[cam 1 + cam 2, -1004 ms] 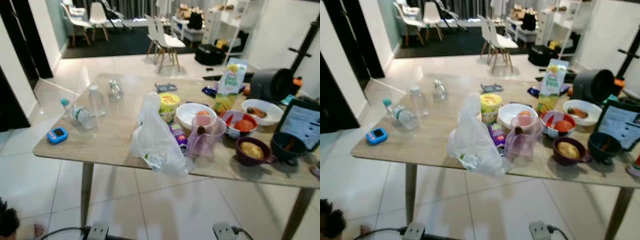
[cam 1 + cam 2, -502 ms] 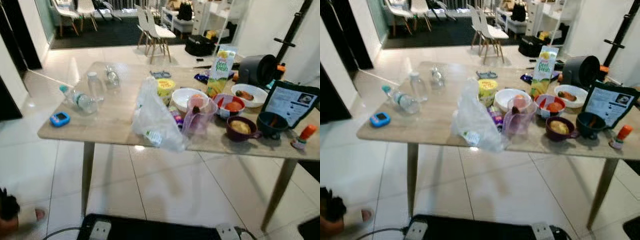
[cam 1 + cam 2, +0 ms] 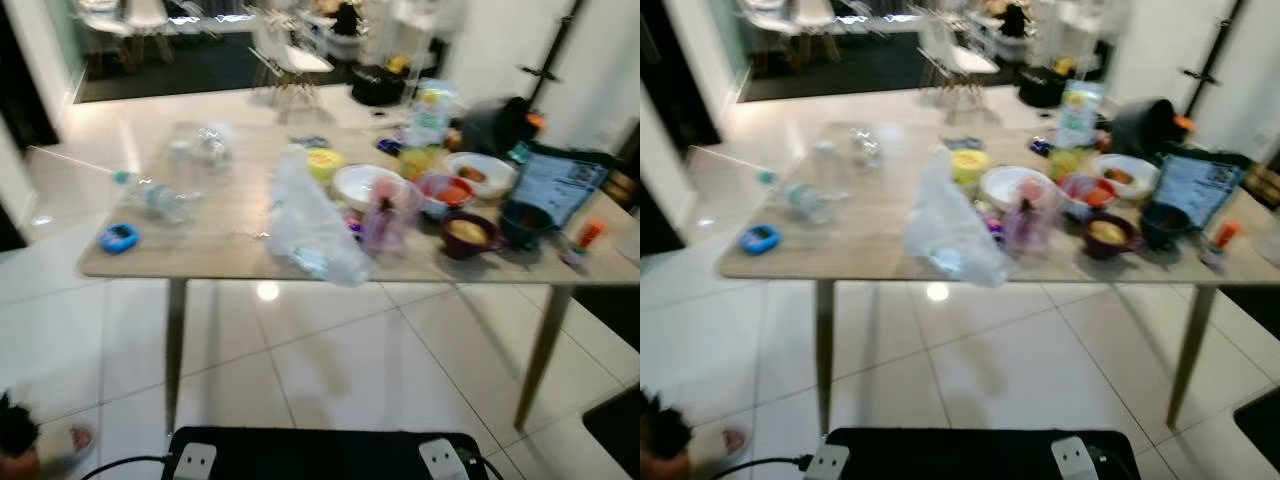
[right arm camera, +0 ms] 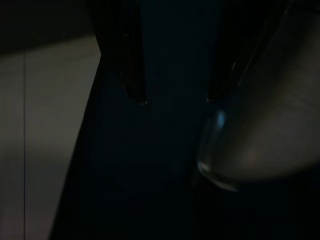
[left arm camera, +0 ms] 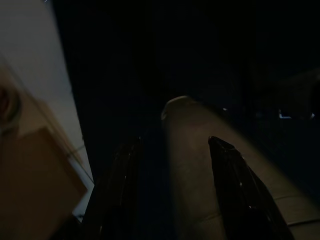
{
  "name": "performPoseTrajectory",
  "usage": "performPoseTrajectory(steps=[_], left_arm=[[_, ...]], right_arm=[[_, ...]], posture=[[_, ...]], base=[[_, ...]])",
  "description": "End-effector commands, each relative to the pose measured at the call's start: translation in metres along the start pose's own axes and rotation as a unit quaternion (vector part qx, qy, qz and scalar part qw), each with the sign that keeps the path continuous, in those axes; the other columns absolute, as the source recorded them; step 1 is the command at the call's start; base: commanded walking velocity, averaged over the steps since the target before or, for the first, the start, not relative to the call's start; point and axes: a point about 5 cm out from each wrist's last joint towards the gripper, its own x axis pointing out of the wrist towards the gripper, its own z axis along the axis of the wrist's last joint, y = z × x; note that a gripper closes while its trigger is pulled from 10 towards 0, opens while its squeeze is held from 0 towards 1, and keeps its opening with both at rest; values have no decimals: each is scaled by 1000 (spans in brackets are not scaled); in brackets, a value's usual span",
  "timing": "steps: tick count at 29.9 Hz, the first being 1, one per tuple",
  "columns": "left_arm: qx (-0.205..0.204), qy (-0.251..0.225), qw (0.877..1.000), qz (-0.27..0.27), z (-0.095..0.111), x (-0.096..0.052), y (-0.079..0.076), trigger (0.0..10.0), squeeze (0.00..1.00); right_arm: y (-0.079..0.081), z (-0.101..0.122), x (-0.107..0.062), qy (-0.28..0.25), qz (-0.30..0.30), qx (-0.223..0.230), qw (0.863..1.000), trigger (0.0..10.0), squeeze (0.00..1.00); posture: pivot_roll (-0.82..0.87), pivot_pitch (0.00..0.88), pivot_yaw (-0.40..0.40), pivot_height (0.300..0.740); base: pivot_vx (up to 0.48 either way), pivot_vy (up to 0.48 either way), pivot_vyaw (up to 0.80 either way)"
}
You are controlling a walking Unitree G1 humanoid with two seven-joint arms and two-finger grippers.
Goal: Restocking fridge
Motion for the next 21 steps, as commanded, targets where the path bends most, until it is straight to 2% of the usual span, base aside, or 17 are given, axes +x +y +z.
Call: performPoseTrajectory(steps=[1,21], left_arm=[[2,19,1000,-12,-10,0,-5,10000,0],[6,13,1000,-9,-6,-1,-2,10000,0]], right_arm=[[-3,-1,0,3,-4,4,1000,10000,0],[-5,-5,-1,11,-9,9,1000,10000,0]], posture=[[84,0,-43,740],[85,0,-39,740]], base=[[0,0,-800],[0,0,-800]])
